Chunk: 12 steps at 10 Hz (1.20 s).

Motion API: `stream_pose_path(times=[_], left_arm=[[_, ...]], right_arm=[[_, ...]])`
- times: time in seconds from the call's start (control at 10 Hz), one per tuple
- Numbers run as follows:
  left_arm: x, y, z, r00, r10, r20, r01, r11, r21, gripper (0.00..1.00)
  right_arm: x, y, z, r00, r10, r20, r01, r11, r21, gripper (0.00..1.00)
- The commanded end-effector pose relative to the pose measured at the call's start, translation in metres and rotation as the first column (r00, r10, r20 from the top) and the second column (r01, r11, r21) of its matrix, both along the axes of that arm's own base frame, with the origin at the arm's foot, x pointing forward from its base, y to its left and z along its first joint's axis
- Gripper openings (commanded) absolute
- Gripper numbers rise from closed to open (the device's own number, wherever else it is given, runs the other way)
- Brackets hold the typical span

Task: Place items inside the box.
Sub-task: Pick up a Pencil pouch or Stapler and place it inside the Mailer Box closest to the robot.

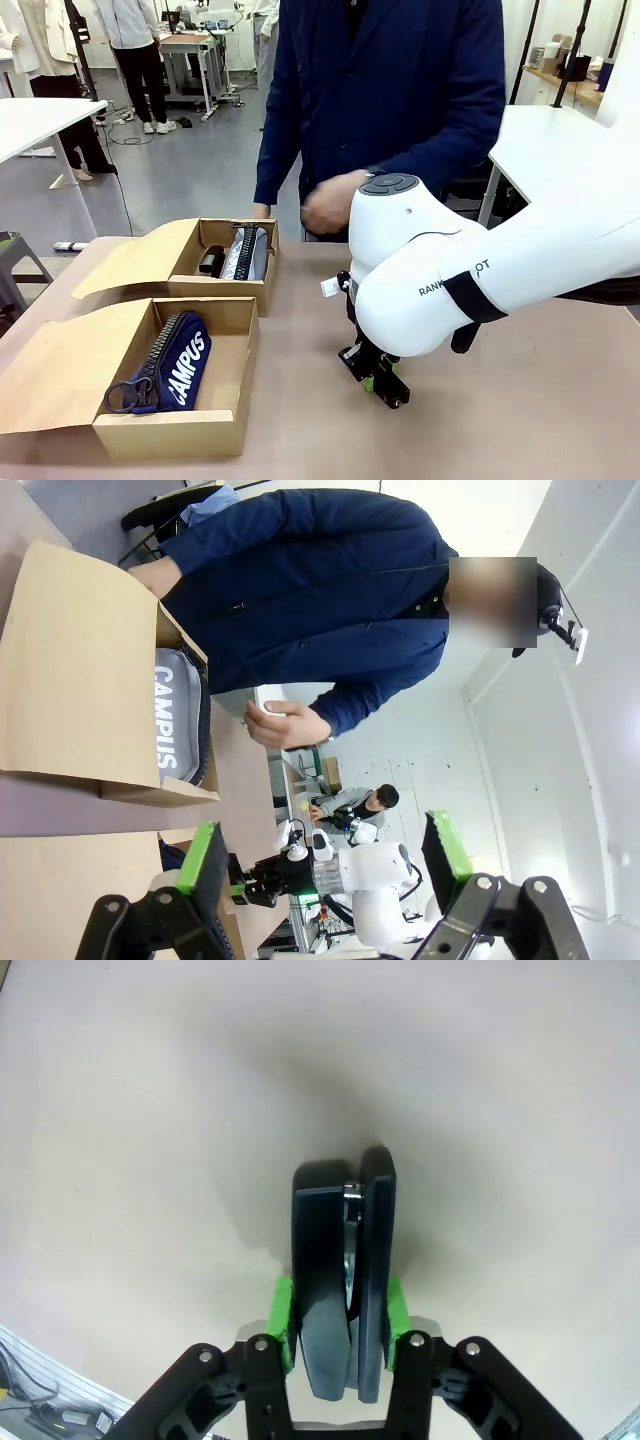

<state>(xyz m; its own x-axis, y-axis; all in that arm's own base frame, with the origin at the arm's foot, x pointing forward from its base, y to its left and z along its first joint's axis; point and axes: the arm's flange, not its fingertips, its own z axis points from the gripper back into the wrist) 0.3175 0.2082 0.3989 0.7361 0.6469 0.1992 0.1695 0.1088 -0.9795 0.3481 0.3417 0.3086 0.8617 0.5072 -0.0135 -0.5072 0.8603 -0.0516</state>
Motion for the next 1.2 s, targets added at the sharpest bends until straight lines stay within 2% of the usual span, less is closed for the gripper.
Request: stream_pose_path(times=[0.0, 0.1, 0.2, 0.3, 0.5, 0.6, 0.7, 0.8, 0.9, 1.0, 1.1], left_arm=[[-0.004, -0.001, 0.001, 1.000, -0.009, 0.017, 0.009, 1.000, 0.006, 1.00], [-0.004, -0.001, 0.001, 1.000, -0.009, 0.017, 0.009, 1.000, 0.006, 1.00], [-0.004, -0.001, 0.001, 1.000, -0.009, 0.017, 0.009, 1.000, 0.006, 1.00], [-0.004, -0.001, 0.001, 1.000, -0.009, 0.017, 0.009, 1.000, 0.006, 1.00], [-0.004, -0.001, 0.001, 1.000, -0.009, 0.017, 0.009, 1.000, 0.006, 1.00], [-0.004, -0.001, 0.001, 1.000, -0.009, 0.017, 0.009, 1.000, 0.006, 1.00], [-0.004, -0.001, 0.001, 1.000, -0.009, 0.017, 0.009, 1.000, 0.006, 1.00], [-0.004, -0.001, 0.001, 1.000, -0.009, 0.017, 0.009, 1.000, 0.006, 1.00], [-0.004, -0.001, 0.001, 1.000, -0.009, 0.017, 0.009, 1.000, 0.006, 1.00], [-0.004, -0.001, 0.001, 1.000, -0.009, 0.017, 0.009, 1.000, 0.006, 1.00], [-0.004, -0.001, 0.001, 1.000, -0.009, 0.017, 0.009, 1.000, 0.006, 1.00]], right_arm=[[-0.004, -0.002, 0.001, 1.000, -0.019, 0.013, 0.019, 1.000, 0.008, 0.00], [-0.008, -0.016, 0.018, 0.998, -0.052, -0.020, 0.053, 0.996, 0.066, 0.00], [-0.016, -0.043, 0.046, 0.988, -0.135, -0.070, 0.144, 0.979, 0.142, 0.00], [-0.028, -0.075, 0.078, 0.961, -0.243, -0.133, 0.267, 0.939, 0.217, 0.00], [-0.057, -0.119, 0.120, 0.879, -0.410, -0.245, 0.466, 0.848, 0.252, 0.00], [-0.076, -0.135, 0.133, 0.795, -0.548, -0.259, 0.602, 0.766, 0.225, 0.00], [-0.095, -0.145, 0.142, 0.733, -0.630, -0.255, 0.678, 0.707, 0.200, 0.00], [-0.112, -0.152, 0.148, 0.716, -0.648, -0.258, 0.698, 0.674, 0.244, 0.35], [-0.117, -0.165, 0.149, 0.729, -0.627, -0.274, 0.684, 0.657, 0.315, 0.35], [-0.111, -0.192, 0.137, 0.705, -0.611, -0.360, 0.708, 0.582, 0.400, 0.35], [-0.104, -0.204, 0.125, 0.661, -0.626, -0.414, 0.749, 0.517, 0.414, 0.35]])
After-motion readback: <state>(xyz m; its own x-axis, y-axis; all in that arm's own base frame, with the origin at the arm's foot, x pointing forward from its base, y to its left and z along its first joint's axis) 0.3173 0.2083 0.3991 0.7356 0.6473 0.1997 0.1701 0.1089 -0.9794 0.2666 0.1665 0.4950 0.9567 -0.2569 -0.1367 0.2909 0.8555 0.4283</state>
